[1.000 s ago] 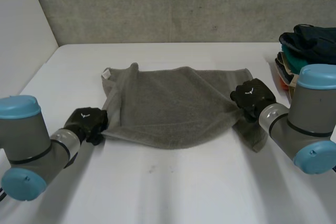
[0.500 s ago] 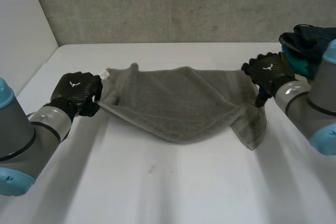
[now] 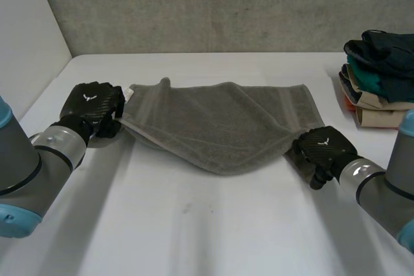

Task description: Fold the laundry.

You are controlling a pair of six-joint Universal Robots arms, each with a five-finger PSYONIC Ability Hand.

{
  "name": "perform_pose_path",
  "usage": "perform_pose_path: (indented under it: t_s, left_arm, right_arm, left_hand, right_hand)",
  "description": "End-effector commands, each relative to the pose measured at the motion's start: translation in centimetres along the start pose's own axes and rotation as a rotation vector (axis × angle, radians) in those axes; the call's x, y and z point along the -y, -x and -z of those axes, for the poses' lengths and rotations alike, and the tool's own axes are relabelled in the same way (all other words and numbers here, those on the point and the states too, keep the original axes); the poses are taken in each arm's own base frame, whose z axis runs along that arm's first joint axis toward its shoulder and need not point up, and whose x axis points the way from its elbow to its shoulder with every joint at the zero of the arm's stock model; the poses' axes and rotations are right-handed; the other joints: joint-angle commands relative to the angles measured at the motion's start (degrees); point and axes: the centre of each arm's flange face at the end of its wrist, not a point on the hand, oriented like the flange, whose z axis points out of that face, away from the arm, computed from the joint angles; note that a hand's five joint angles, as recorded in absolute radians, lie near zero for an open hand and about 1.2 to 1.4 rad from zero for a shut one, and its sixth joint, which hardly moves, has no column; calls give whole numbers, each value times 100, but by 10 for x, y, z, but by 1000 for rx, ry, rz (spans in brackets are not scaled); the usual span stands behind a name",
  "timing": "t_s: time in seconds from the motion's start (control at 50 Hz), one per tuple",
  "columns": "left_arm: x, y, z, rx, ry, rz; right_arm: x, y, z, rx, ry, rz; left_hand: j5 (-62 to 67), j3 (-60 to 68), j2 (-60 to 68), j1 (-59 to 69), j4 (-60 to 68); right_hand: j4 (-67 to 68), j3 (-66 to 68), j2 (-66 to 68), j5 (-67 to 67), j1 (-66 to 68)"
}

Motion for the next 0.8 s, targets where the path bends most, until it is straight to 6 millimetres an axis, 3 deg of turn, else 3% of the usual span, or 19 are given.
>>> perform_pose_path:
  t_s: [0.02,0.16,0.22,0.26,0.42,0.46,0.48,0.62,0.64,0.7,0.8]
  left_arm:
    - [-1,1,-1,3,2,1]
    - [-1,3,-1,8,1,1]
    - [-1,4,-2,9,2,1]
    - [-1,5,-2,13,1,1]
    - [15,9,-3,26,-36,-10]
    - [26,12,0,34,-65,-17]
    - [33,14,3,40,-83,-20]
    - [88,26,33,68,-155,-41]
    - [98,27,41,70,-173,-42]
    - [105,27,50,67,-177,-41]
    - [88,20,51,45,-122,-33]
  right_arm:
    - [-5,0,-18,-13,-27,48]
    - [-12,-1,-31,-14,-15,120]
    - [-12,-4,-37,-25,-20,132]
    - [-10,-8,-42,-43,-31,138]
    - [5,-36,-43,-150,-62,151]
    - [15,-49,-36,-190,-76,158]
    - [33,-65,-25,-239,-110,169]
    - [95,-106,33,-311,-138,189]
    - [98,-108,38,-308,-135,184]
    - [101,-105,48,-257,-116,170]
    - [90,-91,48,-173,-75,129]
  left_hand:
    - [1390,1165,1141,1361,1142]
    - [1390,1165,1141,1361,1142]
    - [1390,1165,1141,1361,1142]
    - [1390,1165,1141,1361,1142]
    - [1390,1165,1141,1361,1142]
    - [1390,1165,1141,1361,1142]
    - [1390,1165,1141,1361,1142]
    - [1390,1165,1141,1361,1142]
    - [1390,1165,1141,1361,1142]
    - [1390,1165,1141,1361,1142]
    - [1390,1165,1141,1361,1142]
  right_hand:
    - [359,349,354,470,268]
    - [1163,1154,1159,1274,1073]
    - [3043,3034,3039,3154,2952]
    - [5002,4993,4998,5113,4912]
    - [5012,5003,5008,5123,4922]
    - [5012,5003,5008,5123,4922]
    - [5012,5003,5008,5123,4922]
    - [5012,5003,5008,5123,4922]
    - [5012,5003,5008,5123,4922]
    - [5012,5003,5008,5123,4922]
    - [3036,3026,3031,3147,2945]
